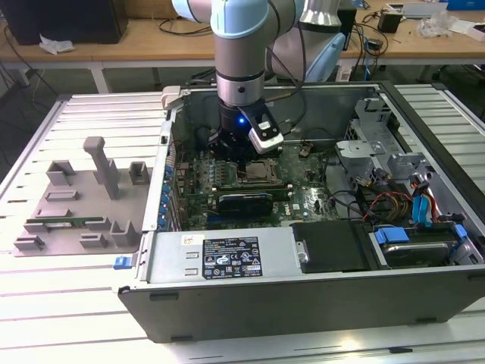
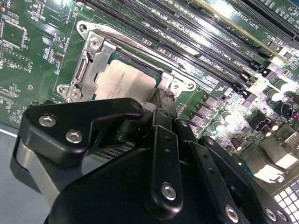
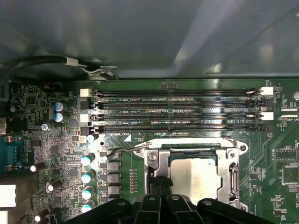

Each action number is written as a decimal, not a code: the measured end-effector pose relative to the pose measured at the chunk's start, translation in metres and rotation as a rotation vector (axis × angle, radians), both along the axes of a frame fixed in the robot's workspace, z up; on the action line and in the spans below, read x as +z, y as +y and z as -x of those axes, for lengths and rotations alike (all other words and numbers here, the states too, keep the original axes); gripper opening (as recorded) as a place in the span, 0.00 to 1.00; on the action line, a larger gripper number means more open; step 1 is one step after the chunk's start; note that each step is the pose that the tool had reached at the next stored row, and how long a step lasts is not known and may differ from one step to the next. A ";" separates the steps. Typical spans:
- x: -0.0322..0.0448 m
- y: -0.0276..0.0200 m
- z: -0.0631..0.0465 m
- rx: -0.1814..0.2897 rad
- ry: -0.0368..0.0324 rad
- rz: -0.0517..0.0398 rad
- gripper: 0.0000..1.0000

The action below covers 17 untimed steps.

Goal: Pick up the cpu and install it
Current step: 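Close the cpu cover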

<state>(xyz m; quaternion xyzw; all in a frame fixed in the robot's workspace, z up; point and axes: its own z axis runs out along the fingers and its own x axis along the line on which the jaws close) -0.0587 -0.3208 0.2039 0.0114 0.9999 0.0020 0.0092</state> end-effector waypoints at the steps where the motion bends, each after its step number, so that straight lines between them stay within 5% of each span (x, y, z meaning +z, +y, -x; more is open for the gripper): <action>1: -0.0003 0.0000 0.000 0.000 -0.0001 -0.0001 0.11; 9: 0.0018 0.0001 0.000 0.000 -0.0002 -0.0002 0.11; 17: 0.0228 0.0000 0.000 0.000 -0.0002 0.0008 0.11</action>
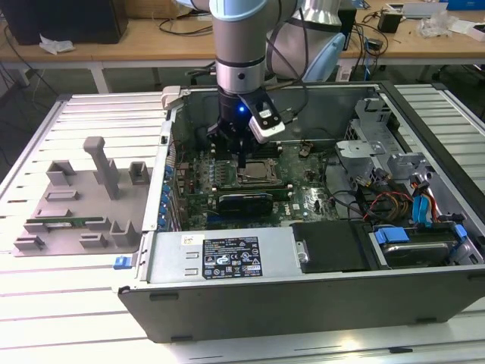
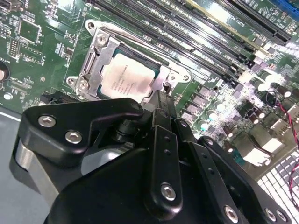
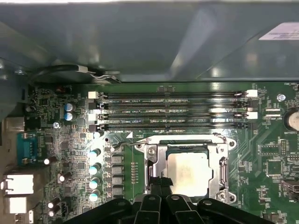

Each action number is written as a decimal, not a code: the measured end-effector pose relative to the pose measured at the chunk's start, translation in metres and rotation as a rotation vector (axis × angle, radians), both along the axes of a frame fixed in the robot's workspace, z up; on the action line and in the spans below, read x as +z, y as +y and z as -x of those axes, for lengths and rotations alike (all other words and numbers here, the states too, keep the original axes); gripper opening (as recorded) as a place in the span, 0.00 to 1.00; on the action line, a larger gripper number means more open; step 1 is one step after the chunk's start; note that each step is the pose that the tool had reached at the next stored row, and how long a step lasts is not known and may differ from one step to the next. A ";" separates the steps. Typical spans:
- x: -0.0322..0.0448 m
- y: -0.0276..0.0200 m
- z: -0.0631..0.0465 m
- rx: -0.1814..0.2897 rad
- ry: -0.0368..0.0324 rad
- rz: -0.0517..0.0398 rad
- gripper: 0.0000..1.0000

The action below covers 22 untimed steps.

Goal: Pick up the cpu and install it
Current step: 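Close the cpu cover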

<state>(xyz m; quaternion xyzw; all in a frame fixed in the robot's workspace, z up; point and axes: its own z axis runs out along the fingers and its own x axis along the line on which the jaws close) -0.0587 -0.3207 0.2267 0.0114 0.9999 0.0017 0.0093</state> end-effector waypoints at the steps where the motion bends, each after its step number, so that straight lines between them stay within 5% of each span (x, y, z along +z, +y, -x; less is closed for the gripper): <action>1: 0.0000 0.0000 0.000 0.000 0.0000 -0.0001 0.11; 6: 0.0001 -0.0001 0.003 0.000 -0.0053 0.0002 0.11; 8: -0.0005 0.0000 0.005 0.000 -0.0388 0.0001 0.11; 9: -0.0006 0.0000 0.005 0.000 -0.0443 0.0000 0.11; 13: -0.0006 0.0000 0.000 0.000 -0.0449 0.0000 0.11; 18: -0.0006 0.0000 -0.022 0.000 -0.0450 0.0000 0.11; 22: -0.0005 0.0000 -0.025 0.000 -0.0449 0.0001 0.11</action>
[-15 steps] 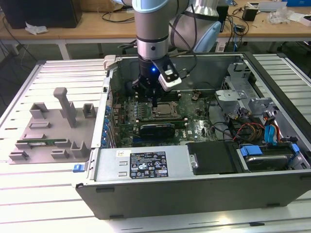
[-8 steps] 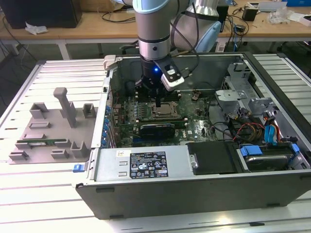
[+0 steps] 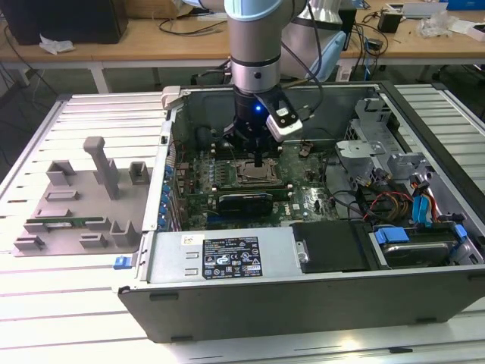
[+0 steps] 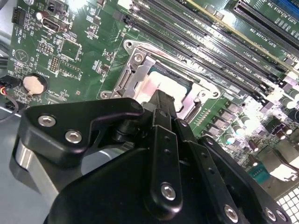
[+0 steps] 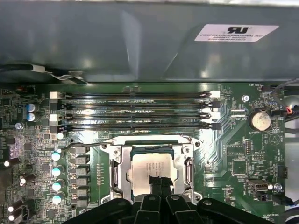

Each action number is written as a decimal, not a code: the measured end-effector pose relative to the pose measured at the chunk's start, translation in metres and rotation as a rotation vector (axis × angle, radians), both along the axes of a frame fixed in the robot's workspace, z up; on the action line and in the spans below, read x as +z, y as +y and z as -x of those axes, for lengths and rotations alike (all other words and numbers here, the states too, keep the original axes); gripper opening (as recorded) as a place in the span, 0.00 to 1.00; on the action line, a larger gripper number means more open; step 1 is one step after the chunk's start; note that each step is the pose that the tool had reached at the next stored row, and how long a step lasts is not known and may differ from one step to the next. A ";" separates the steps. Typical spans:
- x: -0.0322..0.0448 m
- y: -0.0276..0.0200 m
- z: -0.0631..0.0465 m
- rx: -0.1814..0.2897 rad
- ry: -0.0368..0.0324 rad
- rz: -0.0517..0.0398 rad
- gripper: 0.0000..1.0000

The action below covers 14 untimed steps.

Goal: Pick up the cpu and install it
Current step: 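Close the cpu cover, then install the first cpu locking lever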

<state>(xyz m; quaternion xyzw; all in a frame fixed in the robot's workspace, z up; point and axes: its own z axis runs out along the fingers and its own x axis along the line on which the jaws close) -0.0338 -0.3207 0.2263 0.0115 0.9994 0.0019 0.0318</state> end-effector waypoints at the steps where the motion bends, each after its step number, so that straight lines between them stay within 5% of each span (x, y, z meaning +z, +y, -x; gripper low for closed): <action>1: 0.0000 0.0000 0.000 0.000 -0.0001 -0.0002 0.11; 14: 0.0008 0.0000 0.000 0.000 0.0000 0.0000 0.11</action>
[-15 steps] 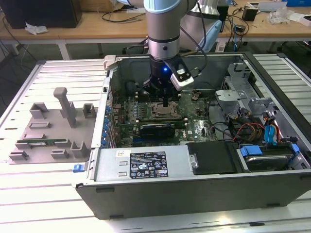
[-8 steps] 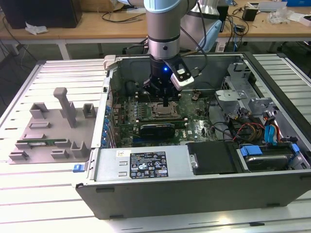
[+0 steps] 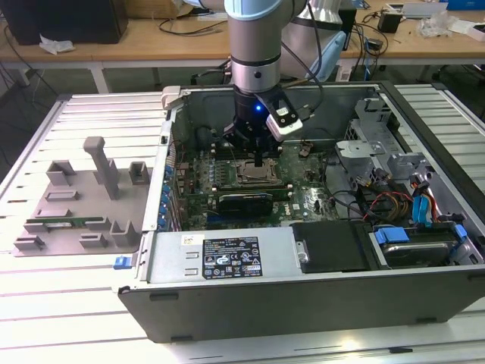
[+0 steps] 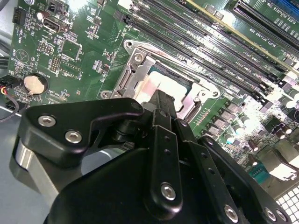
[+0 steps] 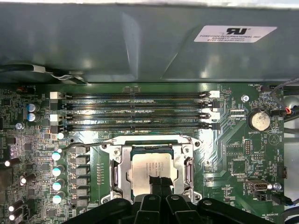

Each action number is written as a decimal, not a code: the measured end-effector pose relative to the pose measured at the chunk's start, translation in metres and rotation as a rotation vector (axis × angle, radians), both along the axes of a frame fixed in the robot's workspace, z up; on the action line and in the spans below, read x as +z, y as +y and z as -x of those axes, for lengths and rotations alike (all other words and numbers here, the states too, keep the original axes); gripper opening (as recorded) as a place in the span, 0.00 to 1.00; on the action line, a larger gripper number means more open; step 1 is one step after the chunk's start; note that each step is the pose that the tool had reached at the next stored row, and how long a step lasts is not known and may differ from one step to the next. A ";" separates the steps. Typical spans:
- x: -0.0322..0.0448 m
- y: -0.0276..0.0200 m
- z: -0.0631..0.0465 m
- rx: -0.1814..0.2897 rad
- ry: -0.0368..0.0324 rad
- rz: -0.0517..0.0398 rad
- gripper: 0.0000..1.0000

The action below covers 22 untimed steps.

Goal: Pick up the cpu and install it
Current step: 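Install the first cpu locking lever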

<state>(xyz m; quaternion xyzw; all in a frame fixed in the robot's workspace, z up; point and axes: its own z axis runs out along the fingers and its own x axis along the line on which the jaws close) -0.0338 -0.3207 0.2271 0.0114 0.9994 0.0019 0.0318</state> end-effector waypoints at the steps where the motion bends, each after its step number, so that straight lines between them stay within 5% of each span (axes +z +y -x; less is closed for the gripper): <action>1: 0.0002 0.0000 0.000 0.000 0.0000 0.0001 0.11; 3: 0.0104 0.0000 0.000 0.000 -0.0001 0.0001 0.11; 9: 0.0235 0.0000 0.000 0.000 -0.0001 0.0001 0.11; 15: 0.0246 0.0000 0.001 0.000 0.0000 0.0000 0.11; 22: 0.0245 0.0000 0.029 0.000 -0.0001 0.0000 0.11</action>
